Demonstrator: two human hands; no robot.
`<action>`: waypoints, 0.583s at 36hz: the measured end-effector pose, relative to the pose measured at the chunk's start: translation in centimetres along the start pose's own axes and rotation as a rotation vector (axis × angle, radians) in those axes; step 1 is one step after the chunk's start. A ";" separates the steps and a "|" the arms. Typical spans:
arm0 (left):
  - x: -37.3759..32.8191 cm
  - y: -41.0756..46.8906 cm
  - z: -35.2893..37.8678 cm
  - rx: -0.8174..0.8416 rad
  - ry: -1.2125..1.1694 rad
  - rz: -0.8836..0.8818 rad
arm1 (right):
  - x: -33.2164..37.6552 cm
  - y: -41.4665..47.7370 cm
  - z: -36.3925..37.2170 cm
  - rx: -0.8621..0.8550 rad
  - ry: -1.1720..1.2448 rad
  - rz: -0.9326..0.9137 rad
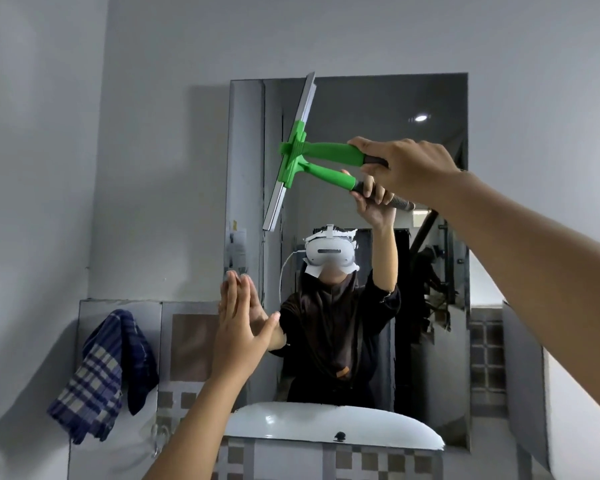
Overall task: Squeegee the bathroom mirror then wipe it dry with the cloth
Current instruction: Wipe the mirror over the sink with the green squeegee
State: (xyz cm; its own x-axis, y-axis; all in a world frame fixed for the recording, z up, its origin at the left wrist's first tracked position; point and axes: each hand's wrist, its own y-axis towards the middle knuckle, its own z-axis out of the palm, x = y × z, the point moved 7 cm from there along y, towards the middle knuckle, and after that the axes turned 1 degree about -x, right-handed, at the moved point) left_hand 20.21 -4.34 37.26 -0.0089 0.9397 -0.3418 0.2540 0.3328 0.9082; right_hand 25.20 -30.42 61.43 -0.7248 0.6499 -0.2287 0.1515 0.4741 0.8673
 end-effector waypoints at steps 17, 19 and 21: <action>0.6 0.5 0.4 0.047 0.107 -0.027 | -4.4 -3.5 -1.7 0.001 -0.014 0.165; 0.8 0.6 0.5 0.041 0.117 -0.014 | -4.5 -3.7 -1.6 -0.003 -0.017 0.171; 0.4 0.5 0.1 0.031 0.115 0.001 | -4.9 -4.1 -1.5 -0.008 0.002 0.200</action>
State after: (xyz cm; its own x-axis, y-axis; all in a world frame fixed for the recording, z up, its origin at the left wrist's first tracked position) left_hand 20.44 -3.80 37.56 -0.1185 0.9436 -0.3091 0.2835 0.3305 0.9002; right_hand 27.13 -36.50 59.65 -0.6818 0.7298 -0.0506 0.2875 0.3308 0.8988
